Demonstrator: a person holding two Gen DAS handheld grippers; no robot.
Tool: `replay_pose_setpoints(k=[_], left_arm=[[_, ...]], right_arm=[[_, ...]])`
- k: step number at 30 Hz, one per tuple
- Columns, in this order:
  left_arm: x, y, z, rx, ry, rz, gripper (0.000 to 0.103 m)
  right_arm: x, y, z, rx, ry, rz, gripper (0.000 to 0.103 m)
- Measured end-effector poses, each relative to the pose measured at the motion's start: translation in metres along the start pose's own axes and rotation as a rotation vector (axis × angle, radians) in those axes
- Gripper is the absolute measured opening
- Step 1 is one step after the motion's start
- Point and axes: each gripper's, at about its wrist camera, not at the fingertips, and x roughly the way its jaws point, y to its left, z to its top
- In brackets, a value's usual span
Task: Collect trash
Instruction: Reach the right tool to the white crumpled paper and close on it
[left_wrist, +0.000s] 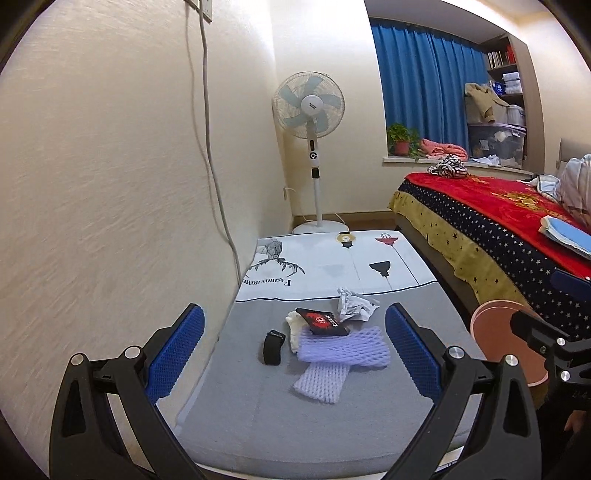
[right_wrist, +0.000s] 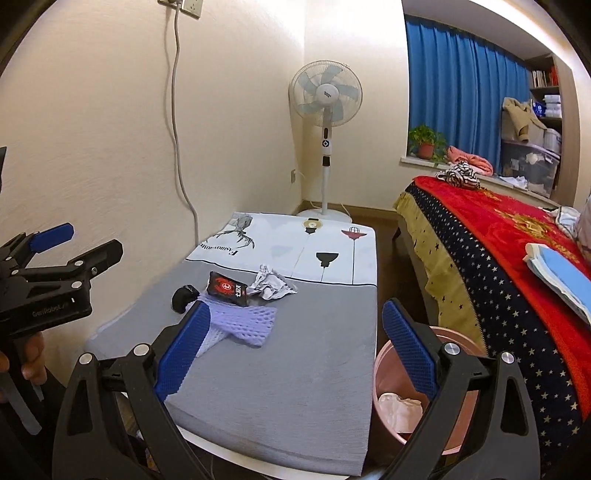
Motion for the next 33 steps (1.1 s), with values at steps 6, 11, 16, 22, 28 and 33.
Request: replay_pose_setpoints(k=[6,11,16,22,28,33], left_arm=[[0.006,0.023,0.027,-0.093,0.047,0.072,0.095],[0.024,0.041,0.064,-0.080,-0.023,0.164,0.095],[0.055,0.061,0.077,-0.131,-0.053,0.224,0.095],[0.083,0.067,0.066,-0.141,0.005,0.222,0.095],[0.096,0.070,0.062,-0.143,0.057,0.200,0.095],[0.104,0.078,0.059,-0.180,0.088,0.189,0.095]], right_arm=[[0.013,-0.005,0.010,-0.006,0.020,-0.025,0.093],[0.054,-0.013,0.036,0.039,0.029,-0.041,0.093],[0.129,-0.009,0.047,0.070,0.023,-0.057,0.091],[0.218,0.019,0.035,0.041,0.078,-0.011,0.066],[0.288,0.050,0.019,0.017,0.148,0.047,0.054],[0.319,0.060,0.012,0.020,0.191,0.047,0.051]])
